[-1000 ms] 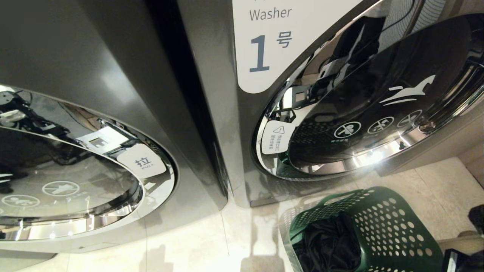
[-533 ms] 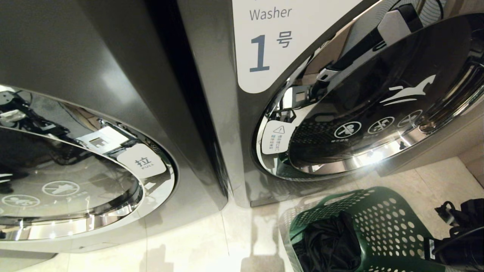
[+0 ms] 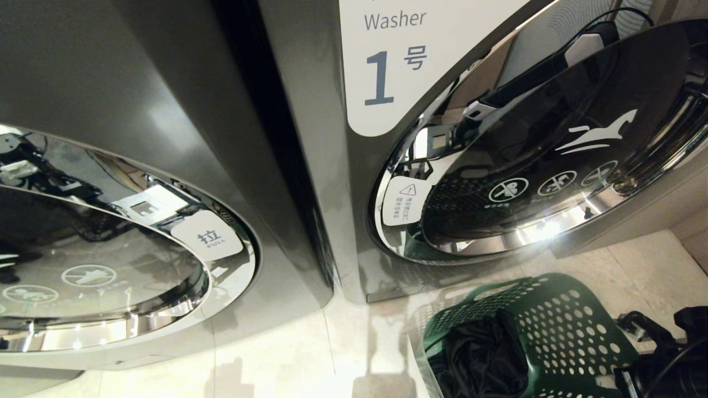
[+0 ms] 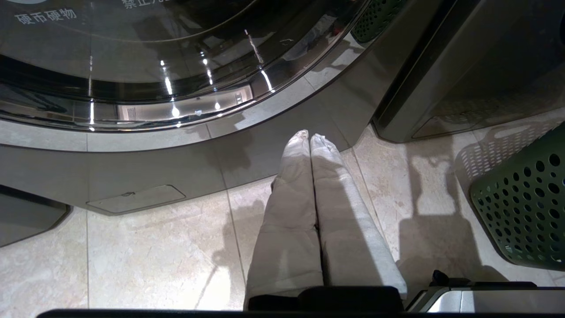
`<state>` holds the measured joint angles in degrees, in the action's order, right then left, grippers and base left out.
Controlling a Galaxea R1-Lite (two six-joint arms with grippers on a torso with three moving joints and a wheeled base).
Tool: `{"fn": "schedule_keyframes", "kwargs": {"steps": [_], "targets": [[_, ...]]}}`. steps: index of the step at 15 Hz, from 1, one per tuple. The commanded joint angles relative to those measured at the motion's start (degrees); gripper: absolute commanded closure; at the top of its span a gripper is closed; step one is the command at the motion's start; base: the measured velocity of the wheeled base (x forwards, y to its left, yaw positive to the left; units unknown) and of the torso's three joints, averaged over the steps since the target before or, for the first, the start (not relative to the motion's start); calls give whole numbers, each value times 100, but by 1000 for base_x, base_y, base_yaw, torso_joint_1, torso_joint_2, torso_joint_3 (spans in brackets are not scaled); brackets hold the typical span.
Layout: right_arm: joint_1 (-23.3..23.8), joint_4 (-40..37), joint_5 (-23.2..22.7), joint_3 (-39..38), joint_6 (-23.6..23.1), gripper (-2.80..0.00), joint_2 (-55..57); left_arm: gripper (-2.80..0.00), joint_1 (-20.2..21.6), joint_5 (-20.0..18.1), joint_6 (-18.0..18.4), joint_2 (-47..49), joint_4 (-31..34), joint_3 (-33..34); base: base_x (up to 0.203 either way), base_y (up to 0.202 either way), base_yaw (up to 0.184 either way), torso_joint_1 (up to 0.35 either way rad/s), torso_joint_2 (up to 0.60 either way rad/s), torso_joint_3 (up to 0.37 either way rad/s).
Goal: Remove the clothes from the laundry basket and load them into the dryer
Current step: Take the clothes out of the basket
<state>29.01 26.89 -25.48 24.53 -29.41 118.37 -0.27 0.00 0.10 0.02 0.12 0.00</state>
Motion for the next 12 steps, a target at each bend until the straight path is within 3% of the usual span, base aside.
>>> {"fn": "schedule_keyframes", "kwargs": {"steps": [1,4,7,12], "targets": [[-1,34,-37,-31,-401,0,179,0,0,3,-1,-2,5,0,0,0,0,0,0,0],[225,108,-285,86,-1007,0,581,0,0,1,-2,-2,3,0,0,0,0,0,0,0],[507,344,-442,303,-1057,0,987,0,0,0,-1,-2,5,0,0,0,0,0,0,0],[596,651,-542,520,-1236,0,1660,0,0,4,-1,-2,1,0,0,0,0,0,0,0]]}}
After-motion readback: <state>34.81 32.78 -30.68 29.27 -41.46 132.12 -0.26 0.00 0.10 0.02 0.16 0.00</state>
